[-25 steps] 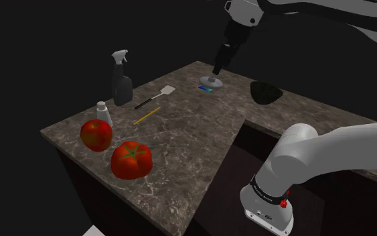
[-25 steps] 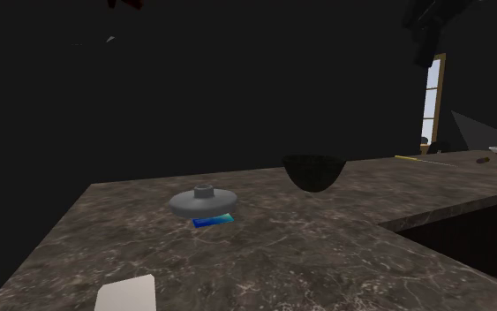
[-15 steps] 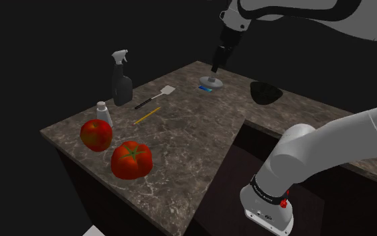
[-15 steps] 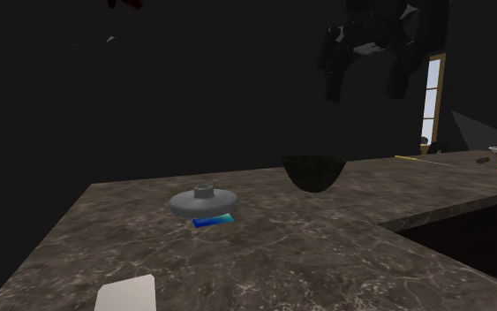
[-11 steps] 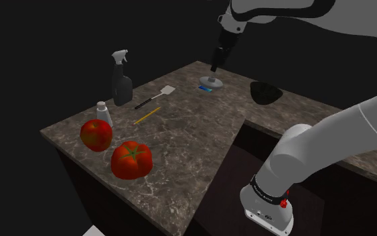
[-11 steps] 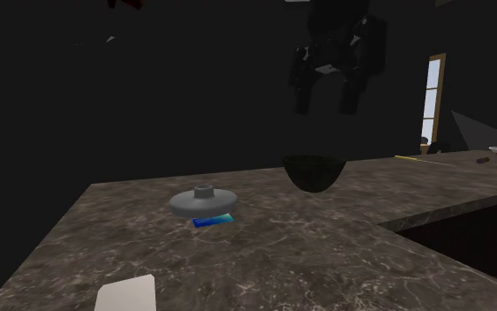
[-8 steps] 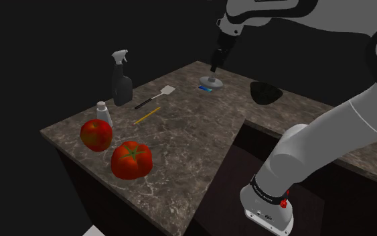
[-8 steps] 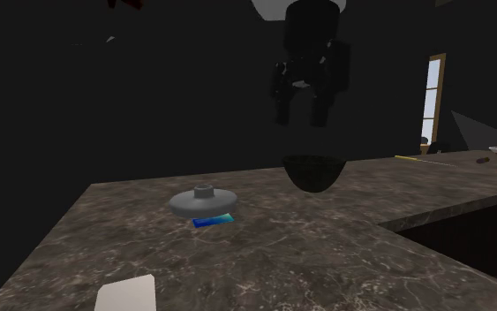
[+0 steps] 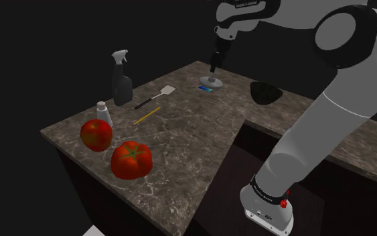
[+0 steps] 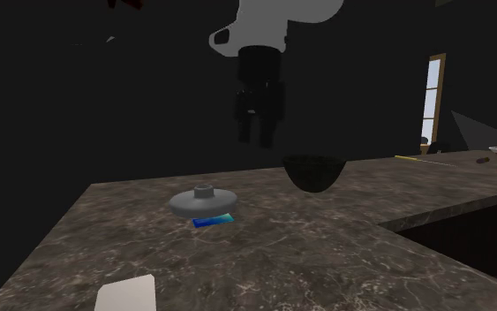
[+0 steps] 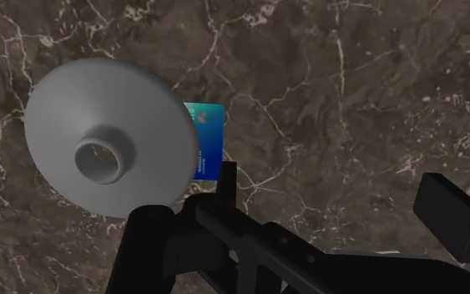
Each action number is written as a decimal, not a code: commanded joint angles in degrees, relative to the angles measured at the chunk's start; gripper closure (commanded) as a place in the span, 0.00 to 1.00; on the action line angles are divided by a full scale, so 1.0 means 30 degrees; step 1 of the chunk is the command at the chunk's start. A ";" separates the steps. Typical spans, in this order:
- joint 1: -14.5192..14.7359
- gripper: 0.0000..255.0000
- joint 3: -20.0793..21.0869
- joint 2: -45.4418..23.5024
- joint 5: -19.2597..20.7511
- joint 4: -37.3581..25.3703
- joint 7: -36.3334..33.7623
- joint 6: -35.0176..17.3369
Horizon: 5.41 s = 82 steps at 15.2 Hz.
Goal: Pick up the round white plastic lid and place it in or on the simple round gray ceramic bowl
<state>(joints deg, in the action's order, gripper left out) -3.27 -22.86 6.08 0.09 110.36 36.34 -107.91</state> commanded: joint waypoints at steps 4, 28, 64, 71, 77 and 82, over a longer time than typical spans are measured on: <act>-0.0819 0.00 -0.0971 -0.4065 -0.1690 -0.3312 0.2250 0.0192; -0.3976 0.00 -0.0919 -1.2409 -0.4925 -1.0373 0.5295 0.0693; -0.5297 1.00 -0.0971 -1.3162 -0.5032 -1.8203 0.4708 0.7617; -0.6669 1.00 -0.0655 -1.5020 -0.5670 -2.3408 0.4355 1.0824; -0.5228 1.00 -0.1764 -0.9993 -0.4057 -1.5407 0.6002 0.7974; -0.5013 1.00 -0.2441 -0.6785 -0.2713 -1.1131 0.7185 0.6723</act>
<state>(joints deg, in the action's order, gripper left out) -18.00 -29.74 -15.60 -8.60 75.31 56.86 -87.33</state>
